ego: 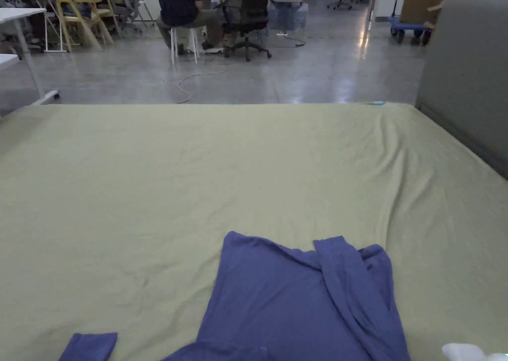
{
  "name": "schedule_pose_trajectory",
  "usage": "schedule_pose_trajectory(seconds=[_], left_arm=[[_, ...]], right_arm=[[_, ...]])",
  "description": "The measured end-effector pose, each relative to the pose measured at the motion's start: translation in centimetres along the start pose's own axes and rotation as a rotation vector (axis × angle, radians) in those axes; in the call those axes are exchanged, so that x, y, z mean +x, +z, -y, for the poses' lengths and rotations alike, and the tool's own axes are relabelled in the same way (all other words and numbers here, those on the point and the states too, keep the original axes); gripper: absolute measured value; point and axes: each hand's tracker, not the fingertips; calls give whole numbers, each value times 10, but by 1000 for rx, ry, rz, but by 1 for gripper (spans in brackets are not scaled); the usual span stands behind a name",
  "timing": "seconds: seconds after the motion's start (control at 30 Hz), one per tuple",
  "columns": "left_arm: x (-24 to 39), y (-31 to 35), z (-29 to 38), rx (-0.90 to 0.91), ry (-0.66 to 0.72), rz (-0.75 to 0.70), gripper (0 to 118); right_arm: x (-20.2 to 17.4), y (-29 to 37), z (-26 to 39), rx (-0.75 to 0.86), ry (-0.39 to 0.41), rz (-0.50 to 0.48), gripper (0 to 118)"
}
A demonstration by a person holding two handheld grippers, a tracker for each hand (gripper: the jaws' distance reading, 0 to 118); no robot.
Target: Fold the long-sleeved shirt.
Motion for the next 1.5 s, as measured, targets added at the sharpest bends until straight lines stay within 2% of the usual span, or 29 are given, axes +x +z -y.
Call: schedule_pose_trajectory(seconds=[0.07, 0.1, 0.13, 0.17, 0.2, 0.23, 0.27, 0.3, 0.33, 0.47, 0.5, 0.53, 0.57, 0.6, 0.73, 0.77, 0.8, 0.87, 0.9, 0.93, 0.97, 1.07, 1.1, 1.13, 1.17, 1.2, 1.27, 1.3, 1.5], left_arm=[[4, -26, 7, -47, -28, -57, 1], [7, -35, 9, -61, -33, -68, 1], [10, -45, 11, -77, -43, -69, 2], [14, -49, 13, -110, -54, -76, 12], [16, -49, 15, -94, -55, -81, 35], [20, -40, 13, -70, -58, -93, 87], [23, -27, 12, -42, -54, -85, 114], [25, -14, 11, -1, -57, -50, 118], [28, 5, 12, 81, -56, -12, 114], [53, 53, 12, 223, -123, 68, 114], [62, 57, 17, 202, -145, 85, 107], [70, 58, 23, 173, -172, 91, 63], [82, 55, 31, 151, -205, 85, 3], [97, 49, 34, 133, -264, 72, 0], [124, 13, 39, 56, -337, 179, 0], [128, 6, 33, 73, -314, 212, 23], [132, -1, 23, 90, -305, 202, 68], [150, -5, 9, 128, -317, 206, 99], [156, -18, -1, 125, -315, 200, 111], [155, -29, -2, 140, -310, 148, 116], [163, -42, -14, 135, -306, 181, 115], [172, -93, -24, 8, -358, 112, 111], [175, -108, -26, -26, -380, 98, 101], [177, -117, -27, -58, -412, 67, 74], [177, -125, -21, -80, -461, 28, 75], [178, -112, -20, 1, -437, 67, 69], [177, -89, -22, 2, -440, 88, 0], [178, -79, -18, -1, -422, 164, 0], [160, -23, -15, 105, -385, 226, 0]], right_arm=[[-1, -22, 1, -37, -2, 31, 6], [0, -30, 0, -54, -13, 23, 11], [0, -39, -1, -87, -30, 25, 22], [0, -40, -2, -89, -45, 28, 23], [0, -35, -5, -80, -54, 27, 24], [0, -27, -10, -100, -78, 26, 35], [1, -17, -14, -92, -82, 24, 59], [1, -2, -14, -48, -92, 13, 88], [1, 15, -15, 6, -74, 22, 111], [-14, 84, -10, 241, -16, 62, 113], [-18, 93, -7, 252, -15, 48, 111], [-22, 97, -3, 259, -14, 25, 90], [-29, 102, 3, 296, -9, -25, 49], [-34, 103, 11, 339, 10, -67, 0], [-54, 78, 24, 246, 16, -94, 0], [-57, 73, 27, 245, 15, -139, 0], [-58, 73, 26, 245, 11, -153, 0], [-60, 70, 23, 236, 5, -149, 0], [-62, 66, 22, 233, 5, -147, 0], [-64, 63, 21, 231, 7, -143, 0], [-60, 68, 15, 228, 13, -136, 0], [-63, 58, 5, 216, 24, -129, 0], [-59, 62, 0, 208, 26, -129, 0], [-61, 59, -5, 202, 29, -127, 0], [-63, 55, -12, 196, 37, -121, 0], [-67, 52, -20, 193, 52, -111, 0], [-72, 54, -40, 191, 88, -92, 0], [-80, 51, -57, 195, 117, -86, 0], [-155, 32, -196, 309, 279, -134, 0]])
